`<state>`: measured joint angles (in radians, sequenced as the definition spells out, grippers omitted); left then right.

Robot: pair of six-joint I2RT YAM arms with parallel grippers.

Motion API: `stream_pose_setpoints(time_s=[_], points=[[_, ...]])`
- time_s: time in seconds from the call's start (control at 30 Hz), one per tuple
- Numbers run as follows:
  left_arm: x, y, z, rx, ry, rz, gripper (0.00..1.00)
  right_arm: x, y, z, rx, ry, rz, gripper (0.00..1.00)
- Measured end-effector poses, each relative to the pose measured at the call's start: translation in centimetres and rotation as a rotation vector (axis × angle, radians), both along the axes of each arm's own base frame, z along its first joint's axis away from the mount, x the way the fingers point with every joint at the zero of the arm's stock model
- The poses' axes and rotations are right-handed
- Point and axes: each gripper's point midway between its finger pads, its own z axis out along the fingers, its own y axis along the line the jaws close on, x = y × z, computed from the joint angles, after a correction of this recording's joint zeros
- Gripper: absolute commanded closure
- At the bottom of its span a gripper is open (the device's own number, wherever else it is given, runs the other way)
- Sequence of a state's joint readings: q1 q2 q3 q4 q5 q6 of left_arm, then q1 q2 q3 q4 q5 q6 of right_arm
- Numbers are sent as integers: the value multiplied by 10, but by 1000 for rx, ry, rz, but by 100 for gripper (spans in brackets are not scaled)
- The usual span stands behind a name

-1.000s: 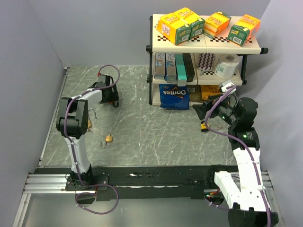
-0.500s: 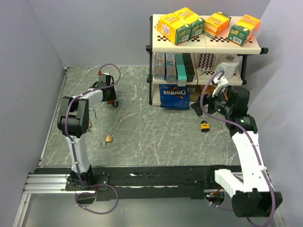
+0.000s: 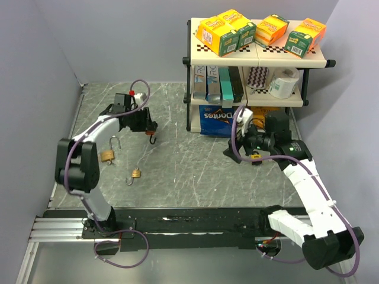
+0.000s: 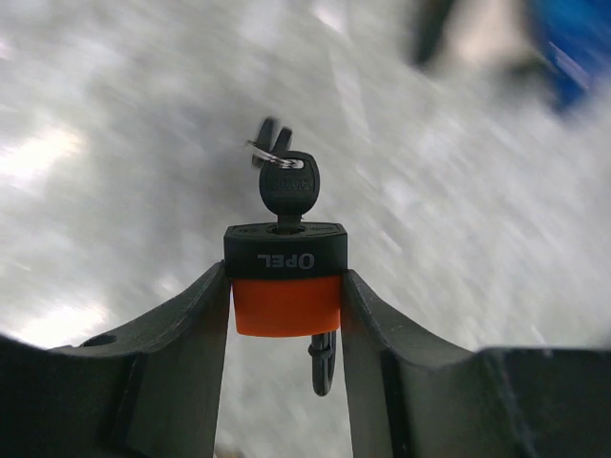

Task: Lock with the key
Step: Pick up the lock from the center of the board.

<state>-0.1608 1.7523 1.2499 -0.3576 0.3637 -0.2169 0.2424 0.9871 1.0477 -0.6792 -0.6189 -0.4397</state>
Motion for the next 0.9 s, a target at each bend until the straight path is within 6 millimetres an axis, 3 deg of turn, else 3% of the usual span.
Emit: stream_pose_setpoints(time_s=[0.4,0.5,0.67,0.8,0.9], points=[[-174,-70,81,-337,101,-514,99,-54,75,3,-90,-197,483,0],[-208,-86,98,-387,106,-635,99,-68,93,11,-81,-251,595,0],[-252,-105,114,-446,144,-784,99,-100,123,19,-70,-373,775,4],[-271,-113,114,-477,192,-837,99,-128,142,24,-69,-470,908,12],[-279,-116,114,-493,223,-851,99,-137,150,24,-75,-509,958,16]])
